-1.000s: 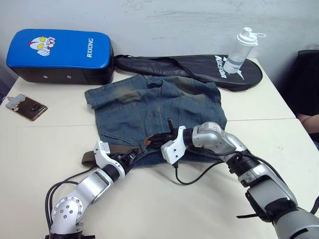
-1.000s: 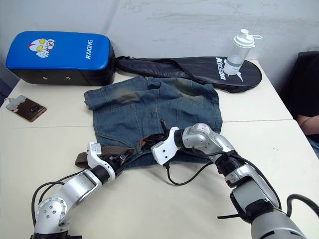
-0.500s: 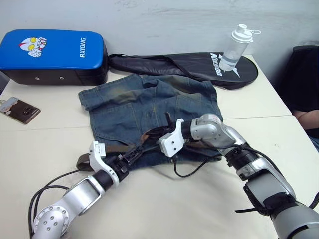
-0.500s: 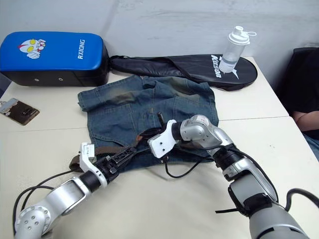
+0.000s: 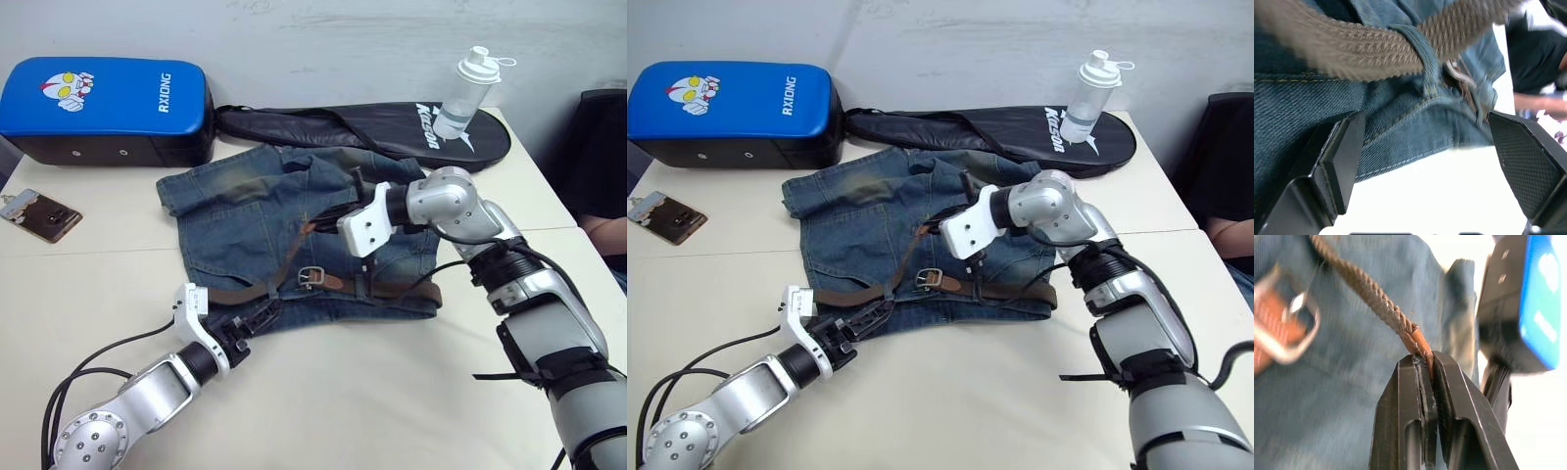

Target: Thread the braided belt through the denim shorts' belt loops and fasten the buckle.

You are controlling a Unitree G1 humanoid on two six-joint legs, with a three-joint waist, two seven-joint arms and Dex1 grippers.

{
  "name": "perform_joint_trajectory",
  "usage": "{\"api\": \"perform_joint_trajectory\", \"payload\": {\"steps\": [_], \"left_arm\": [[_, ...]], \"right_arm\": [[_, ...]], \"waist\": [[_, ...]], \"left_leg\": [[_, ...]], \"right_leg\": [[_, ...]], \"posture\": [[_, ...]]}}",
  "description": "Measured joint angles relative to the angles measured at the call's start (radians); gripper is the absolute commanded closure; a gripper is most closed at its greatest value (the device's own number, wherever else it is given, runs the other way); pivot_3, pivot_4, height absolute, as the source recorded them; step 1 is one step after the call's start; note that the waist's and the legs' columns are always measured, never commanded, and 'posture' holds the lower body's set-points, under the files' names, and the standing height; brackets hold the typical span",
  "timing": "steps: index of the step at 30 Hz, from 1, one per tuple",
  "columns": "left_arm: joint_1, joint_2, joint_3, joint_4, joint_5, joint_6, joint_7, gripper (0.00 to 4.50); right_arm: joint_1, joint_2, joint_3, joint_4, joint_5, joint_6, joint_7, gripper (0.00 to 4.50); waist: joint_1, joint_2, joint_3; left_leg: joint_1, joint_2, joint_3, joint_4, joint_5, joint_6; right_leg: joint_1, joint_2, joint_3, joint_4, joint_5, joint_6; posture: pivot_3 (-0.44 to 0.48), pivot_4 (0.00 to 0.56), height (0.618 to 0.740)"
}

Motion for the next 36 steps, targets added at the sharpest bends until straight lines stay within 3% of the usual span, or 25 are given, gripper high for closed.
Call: {"api": "perform_joint_trajectory", "payload": {"steps": [4, 8, 11, 14, 18, 21, 24, 27, 30, 32, 36], "left_arm": [[0.056, 0.062, 0.040, -0.052, 0.113, 0.000, -0.110, 0.09], [0.147, 0.183, 0.112, -0.156, 0.277, -0.003, -0.279, 0.09], [0.209, 0.256, 0.166, -0.173, 0.300, 0.021, -0.394, 0.09], [0.312, 0.362, 0.299, -0.177, 0.301, 0.062, -0.602, 0.09], [0.304, 0.364, 0.484, -0.136, 0.130, 0.060, -0.770, 0.09], [0.190, 0.382, 0.560, -0.091, -0.030, 0.033, -0.796, 0.09], [-0.047, 0.396, 0.503, -0.023, -0.055, -0.018, -0.711, 0.09], [-0.277, 0.399, 0.331, 0.003, 0.061, -0.025, -0.614, 0.09], [-0.433, 0.358, 0.155, 0.007, 0.251, -0.022, -0.564, 0.09], [-0.529, 0.346, 0.002, 0.009, 0.459, -0.025, -0.576, 0.09], [-0.598, 0.303, -0.189, 0.030, 0.756, -0.050, -0.622, 0.09]], "right_arm": [[-0.030, -0.058, -0.020, 0.112, -0.009, -0.029, 0.018, 4.50], [-0.053, -0.091, -0.043, 0.166, 0.015, -0.028, 0.072, 4.50], [-0.053, -0.093, -0.069, 0.166, 0.056, -0.001, 0.119, 4.50], [-0.050, -0.096, -0.102, 0.147, 0.104, 0.048, 0.180, 4.50], [-0.015, -0.097, -0.131, 0.059, 0.160, 0.126, 0.233, 4.50], [0.013, -0.098, -0.148, -0.017, 0.198, 0.183, 0.253, 4.50], [0.031, -0.084, -0.165, -0.109, 0.229, 0.249, 0.255, 4.50], [0.044, -0.079, -0.182, -0.179, 0.250, 0.326, 0.253, 4.50], [0.062, -0.078, -0.188, -0.229, 0.256, 0.407, 0.249, 4.50], [0.074, -0.080, -0.195, -0.263, 0.266, 0.477, 0.247, 4.50], [0.079, -0.080, -0.213, -0.322, 0.283, 0.563, 0.239, 4.50]], "waist": [[-0.005, 0.000, 0.001], [-0.006, 0.001, 0.008], [-0.005, 0.004, 0.012], [-0.005, 0.004, 0.017], [-0.004, 0.004, 0.019], [-0.001, 0.006, 0.020], [0.001, 0.005, 0.020], [0.002, 0.005, 0.020], [0.000, 0.004, 0.021], [0.001, 0.003, 0.021], [0.001, 0.003, 0.021]], "left_leg": [[-0.003, 0.000, 0.001, -0.002, 0.000, 0.000], [-0.004, 0.002, 0.000, -0.003, 0.003, -0.003], [-0.004, 0.001, 0.000, -0.003, 0.004, -0.004], [-0.005, 0.001, 0.000, -0.003, 0.004, -0.004], [-0.006, 0.002, -0.001, -0.003, 0.004, -0.004], [-0.007, 0.001, -0.001, -0.003, 0.004, -0.004], [-0.006, 0.001, -0.001, -0.002, 0.004, -0.004], [-0.006, 0.000, -0.001, -0.001, 0.005, -0.003], [-0.006, -0.001, 0.002, 0.000, 0.005, -0.002], [-0.007, 0.000, 0.003, 0.000, 0.006, -0.002], [-0.008, 0.001, 0.004, 0.000, 0.006, -0.002]], "right_leg": [[-0.004, 0.002, 0.001, -0.001, -0.001, -0.001], [-0.006, 0.004, 0.001, 0.000, -0.002, -0.004], [-0.007, 0.004, 0.001, 0.000, -0.003, -0.004], [-0.008, 0.004, 0.000, 0.000, -0.003, -0.004], [-0.008, 0.004, -0.001, 0.000, -0.003, -0.004], [-0.008, 0.003, -0.001, 0.001, -0.002, -0.004], [-0.008, 0.003, -0.001, 0.003, -0.002, -0.003], [-0.007, 0.003, 0.000, 0.004, 0.000, 0.000], [-0.007, 0.004, 0.002, 0.003, 0.001, 0.001], [-0.008, 0.005, 0.003, 0.004, 0.001, 0.002], [-0.012, 0.009, 0.007, 0.005, 0.001, 0.002]], "posture": [[0.000, 0.150, 0.740], [0.000, 0.150, 0.740], [0.000, 0.150, 0.740], [0.000, 0.150, 0.740], [0.000, 0.150, 0.740], [0.000, 0.150, 0.740], [0.000, 0.150, 0.740], [0.000, 0.150, 0.740], [0.000, 0.150, 0.740], [0.000, 0.150, 0.740], [0.000, 0.150, 0.740]]}}
